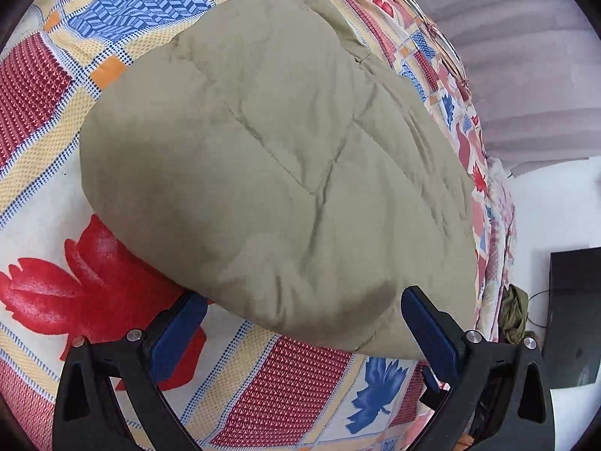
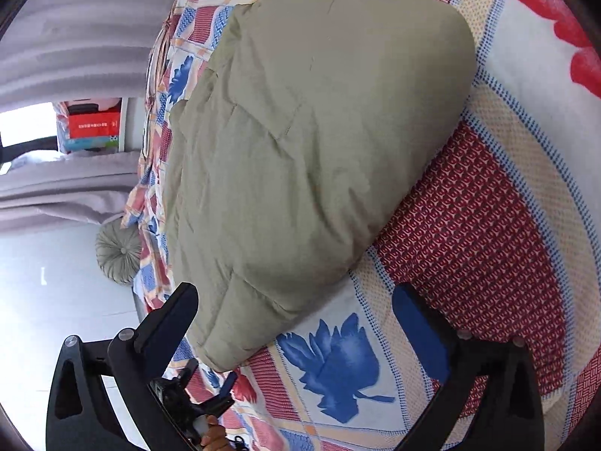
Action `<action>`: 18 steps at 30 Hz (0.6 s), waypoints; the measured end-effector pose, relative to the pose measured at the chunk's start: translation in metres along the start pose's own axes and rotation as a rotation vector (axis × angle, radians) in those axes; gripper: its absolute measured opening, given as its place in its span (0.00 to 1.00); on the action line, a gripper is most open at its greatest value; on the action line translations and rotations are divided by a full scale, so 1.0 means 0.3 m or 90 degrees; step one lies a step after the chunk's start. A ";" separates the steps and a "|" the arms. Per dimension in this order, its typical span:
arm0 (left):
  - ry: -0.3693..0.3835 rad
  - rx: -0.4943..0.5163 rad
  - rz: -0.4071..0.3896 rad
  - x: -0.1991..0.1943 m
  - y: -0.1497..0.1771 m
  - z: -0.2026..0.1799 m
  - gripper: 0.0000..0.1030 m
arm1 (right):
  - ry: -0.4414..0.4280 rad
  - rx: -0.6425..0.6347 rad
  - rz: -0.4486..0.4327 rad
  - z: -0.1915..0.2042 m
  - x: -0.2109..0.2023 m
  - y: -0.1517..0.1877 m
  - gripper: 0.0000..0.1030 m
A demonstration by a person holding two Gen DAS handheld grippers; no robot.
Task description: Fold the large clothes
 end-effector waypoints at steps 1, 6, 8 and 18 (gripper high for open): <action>0.008 -0.007 -0.003 0.008 -0.015 0.000 1.00 | -0.011 0.007 -0.001 -0.003 0.007 -0.012 1.00; 0.028 -0.019 -0.027 0.034 -0.097 -0.033 1.00 | -0.078 0.021 0.010 0.015 0.064 -0.069 1.00; 0.014 -0.028 -0.034 0.055 -0.125 -0.039 1.00 | -0.094 0.019 0.018 0.029 0.094 -0.090 1.00; -0.023 0.065 -0.074 -0.003 -0.142 -0.117 0.19 | -0.084 0.039 0.046 0.041 0.171 -0.154 0.45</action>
Point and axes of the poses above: each gripper's, at about its wrist camera, not at the fingertips, and x roughly the way its jaws point, z to its left, y to its underside, the point moved 5 cm from there along x, roughly the way its jaws point, and after that the axes turned 14 degrees about z, right-handed, at the moved point
